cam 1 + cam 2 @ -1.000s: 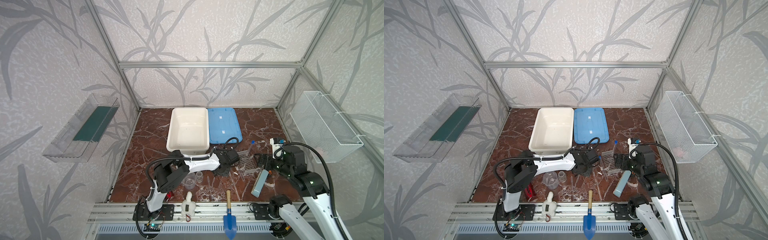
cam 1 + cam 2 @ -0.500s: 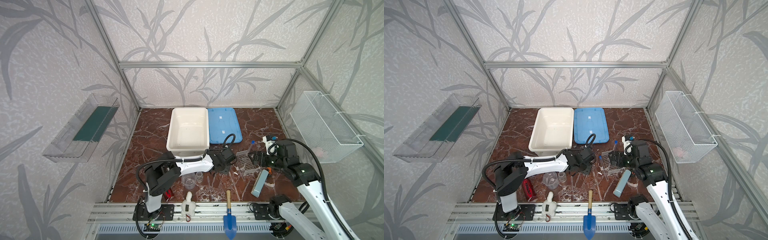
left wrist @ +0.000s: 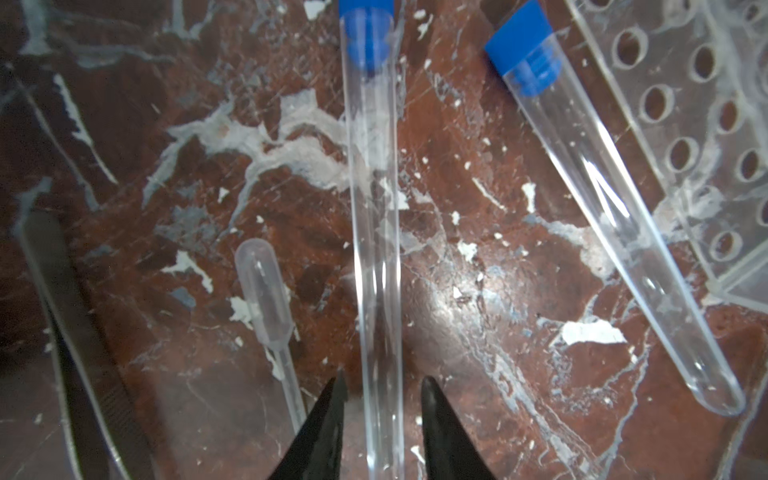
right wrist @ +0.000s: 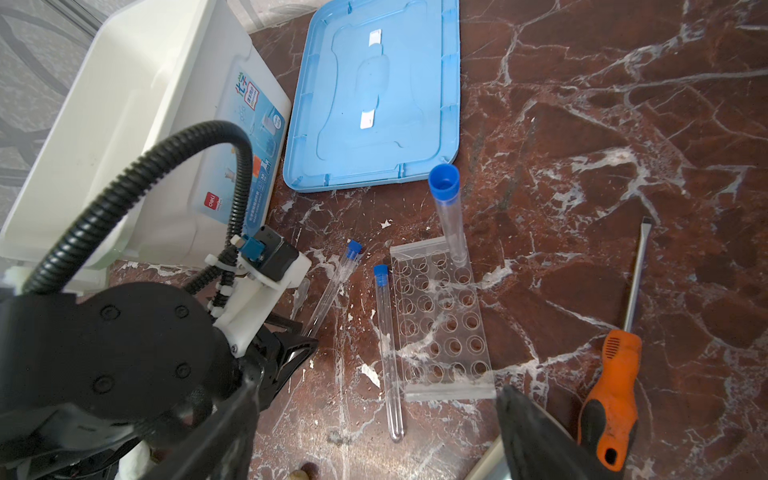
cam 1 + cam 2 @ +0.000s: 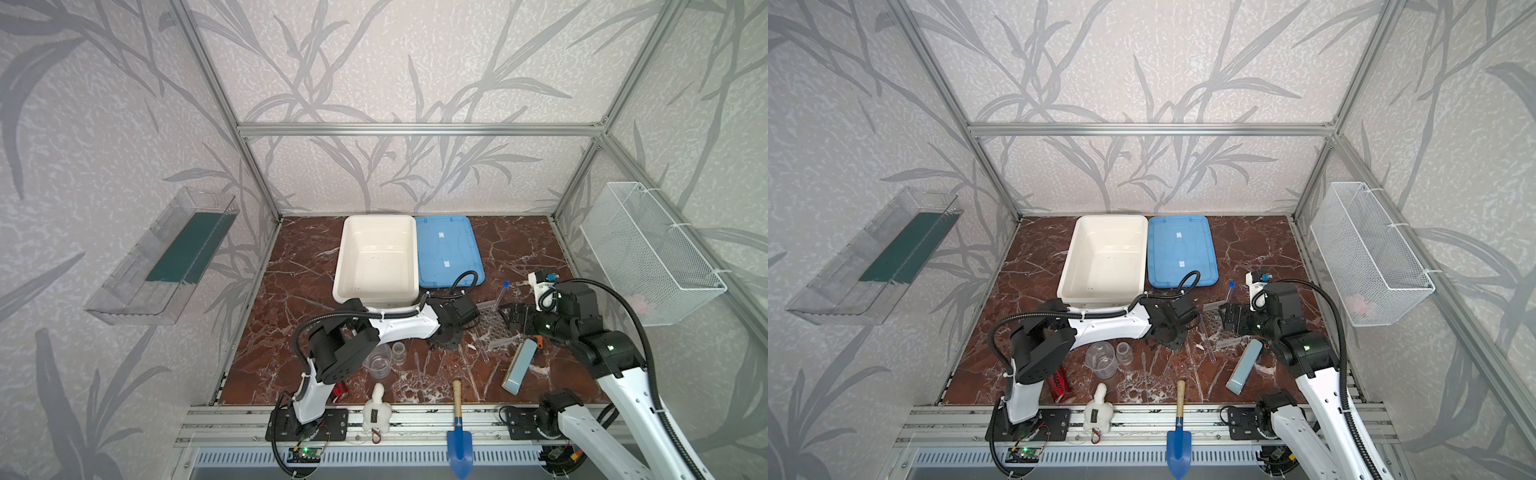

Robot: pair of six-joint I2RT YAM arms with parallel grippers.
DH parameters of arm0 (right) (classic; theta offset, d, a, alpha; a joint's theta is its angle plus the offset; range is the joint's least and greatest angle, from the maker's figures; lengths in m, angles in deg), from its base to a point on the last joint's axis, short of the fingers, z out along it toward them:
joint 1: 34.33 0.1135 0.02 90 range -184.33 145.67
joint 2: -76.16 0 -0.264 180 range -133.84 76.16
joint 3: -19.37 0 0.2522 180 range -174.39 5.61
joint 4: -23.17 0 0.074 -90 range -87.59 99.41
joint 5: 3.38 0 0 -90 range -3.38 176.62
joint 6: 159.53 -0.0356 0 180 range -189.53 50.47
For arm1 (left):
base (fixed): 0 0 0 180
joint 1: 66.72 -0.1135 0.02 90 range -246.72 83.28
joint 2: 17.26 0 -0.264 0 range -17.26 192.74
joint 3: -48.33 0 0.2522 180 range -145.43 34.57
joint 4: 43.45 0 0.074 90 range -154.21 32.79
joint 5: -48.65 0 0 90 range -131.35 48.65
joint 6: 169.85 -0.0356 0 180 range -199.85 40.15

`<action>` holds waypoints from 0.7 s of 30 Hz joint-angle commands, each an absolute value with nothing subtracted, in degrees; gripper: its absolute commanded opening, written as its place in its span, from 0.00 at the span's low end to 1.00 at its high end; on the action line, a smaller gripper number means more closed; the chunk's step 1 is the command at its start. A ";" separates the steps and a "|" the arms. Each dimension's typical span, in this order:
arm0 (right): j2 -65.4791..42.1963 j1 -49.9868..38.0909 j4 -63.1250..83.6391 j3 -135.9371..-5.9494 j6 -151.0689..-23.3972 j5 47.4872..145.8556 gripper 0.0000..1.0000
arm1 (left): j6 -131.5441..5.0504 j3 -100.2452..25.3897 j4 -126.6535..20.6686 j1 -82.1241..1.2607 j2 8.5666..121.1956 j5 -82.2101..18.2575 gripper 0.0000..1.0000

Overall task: Organize the chemistry lab equipment
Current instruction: 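Close the left gripper on the tube's lower end and lift it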

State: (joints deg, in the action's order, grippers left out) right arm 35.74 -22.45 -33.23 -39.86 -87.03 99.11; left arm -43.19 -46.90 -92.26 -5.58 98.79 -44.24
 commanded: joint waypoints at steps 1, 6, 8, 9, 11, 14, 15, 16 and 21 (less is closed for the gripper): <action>36.03 -22.55 -33.92 -40.76 -86.09 98.20 0.87 | -42.51 -49.37 -101.33 -5.22 100.25 -44.42 0.32; 36.00 -22.55 -34.50 -41.49 -85.10 96.55 0.87 | -42.69 -49.52 -102.05 -5.17 101.24 -42.99 0.31; 35.65 -22.55 -34.60 -41.89 -85.13 96.81 0.87 | -43.03 -50.31 -102.92 -5.15 102.00 -42.09 0.29; 35.64 -22.55 -34.56 -41.94 -85.18 97.17 0.87 | -43.03 -50.67 -103.17 -5.15 102.25 -41.52 0.29; 35.77 -22.55 -34.38 -41.94 -85.25 97.21 0.87 | -43.11 -50.43 -102.64 -5.03 102.27 -41.29 0.28; 36.51 -22.55 -33.53 -41.35 -85.44 97.22 0.87 | -43.20 -50.67 -102.77 -5.12 103.37 -41.78 0.26; 36.69 -22.55 -33.47 -41.17 -85.57 97.16 0.87 | -43.24 -50.80 -102.76 -5.15 103.74 -41.63 0.25; 36.76 -22.55 -33.36 -41.07 -85.57 97.22 0.87 | -43.29 -51.01 -102.97 -5.13 104.09 -41.36 0.24; 36.43 -22.55 -33.23 -40.65 -85.97 97.73 0.88 | -42.89 -51.50 -103.49 -5.15 104.02 -42.79 0.19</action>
